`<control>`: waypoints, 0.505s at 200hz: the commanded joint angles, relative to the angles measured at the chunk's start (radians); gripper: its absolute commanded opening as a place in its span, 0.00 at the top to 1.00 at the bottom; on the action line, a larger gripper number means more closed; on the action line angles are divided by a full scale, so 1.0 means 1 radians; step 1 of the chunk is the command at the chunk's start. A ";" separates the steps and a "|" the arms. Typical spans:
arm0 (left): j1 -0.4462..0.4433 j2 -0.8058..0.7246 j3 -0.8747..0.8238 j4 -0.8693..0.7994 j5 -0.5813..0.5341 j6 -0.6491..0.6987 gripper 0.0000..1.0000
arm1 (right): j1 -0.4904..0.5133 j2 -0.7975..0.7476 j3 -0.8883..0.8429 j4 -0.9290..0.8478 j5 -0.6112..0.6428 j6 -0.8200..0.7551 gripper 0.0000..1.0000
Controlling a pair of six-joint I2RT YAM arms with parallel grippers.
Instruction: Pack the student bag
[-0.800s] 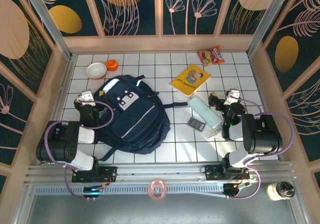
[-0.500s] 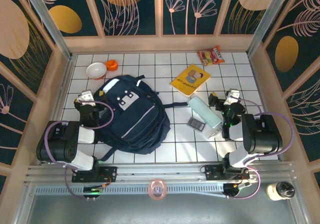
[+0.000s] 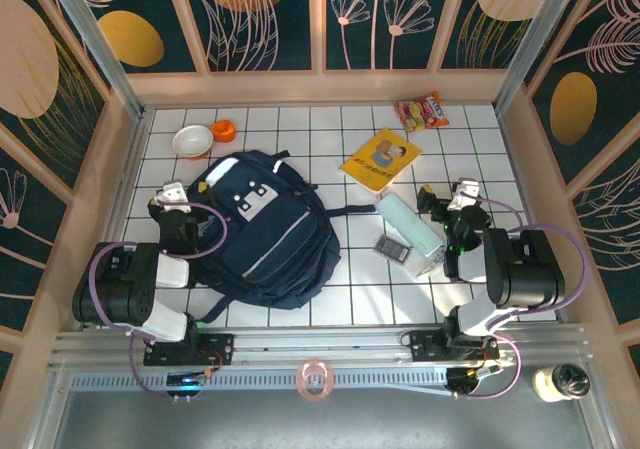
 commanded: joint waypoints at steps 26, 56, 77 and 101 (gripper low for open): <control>-0.005 0.012 0.016 0.049 -0.002 0.007 0.01 | -0.002 0.009 0.017 0.057 0.021 -0.017 0.01; -0.004 0.012 0.017 0.048 -0.003 0.007 0.01 | -0.003 0.009 0.018 0.057 0.021 -0.018 0.01; -0.004 0.012 0.016 0.047 -0.002 0.006 0.01 | -0.003 0.008 0.017 0.056 0.021 -0.017 0.01; -0.004 0.004 0.010 0.055 -0.002 0.008 0.01 | -0.003 0.008 0.017 0.057 0.021 -0.018 0.01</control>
